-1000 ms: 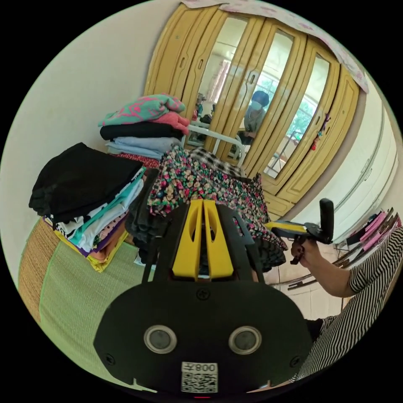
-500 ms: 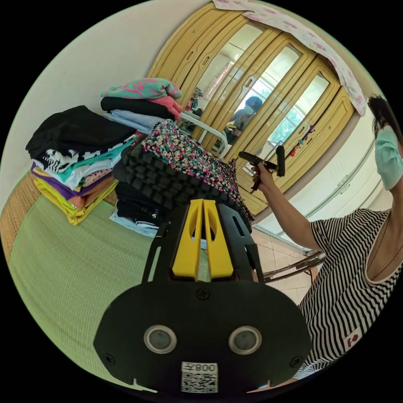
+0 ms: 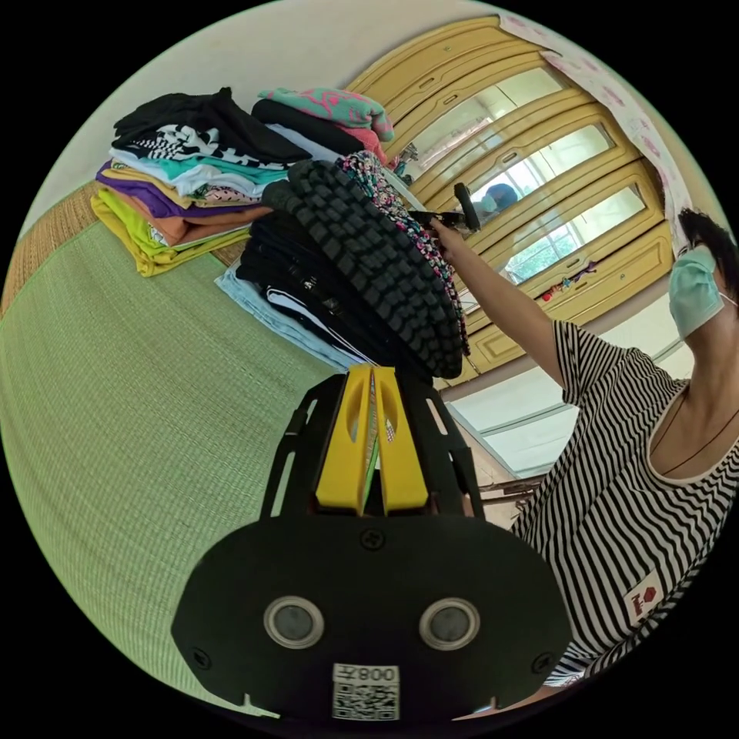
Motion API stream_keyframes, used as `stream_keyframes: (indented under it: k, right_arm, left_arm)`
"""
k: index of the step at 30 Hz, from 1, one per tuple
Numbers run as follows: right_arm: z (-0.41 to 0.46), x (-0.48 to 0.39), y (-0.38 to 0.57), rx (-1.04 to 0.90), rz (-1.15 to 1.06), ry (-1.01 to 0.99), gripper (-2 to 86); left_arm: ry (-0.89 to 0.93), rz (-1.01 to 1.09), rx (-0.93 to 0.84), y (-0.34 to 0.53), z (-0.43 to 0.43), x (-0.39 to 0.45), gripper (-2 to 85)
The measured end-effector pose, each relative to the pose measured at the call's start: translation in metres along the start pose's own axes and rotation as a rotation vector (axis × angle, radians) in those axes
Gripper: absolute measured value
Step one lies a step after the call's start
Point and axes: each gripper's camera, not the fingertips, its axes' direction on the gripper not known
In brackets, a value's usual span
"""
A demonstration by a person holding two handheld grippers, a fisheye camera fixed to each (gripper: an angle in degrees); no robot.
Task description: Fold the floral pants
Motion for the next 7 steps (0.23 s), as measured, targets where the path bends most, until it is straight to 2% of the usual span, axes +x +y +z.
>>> stream_keyframes:
  k: [3, 7]
  right_arm:
    - [0.03, 0.003, -0.018, -0.082, -0.003, 0.08, 6.9]
    - [0.05, 0.02, -0.024, -0.102, 0.023, 0.051, 4.9]
  left_arm:
    - [0.007, -0.015, -0.019, 0.014, -0.008, -0.002, 0.2]
    - [0.033, -0.059, -0.015, 0.035, -0.023, -0.007, 0.2]
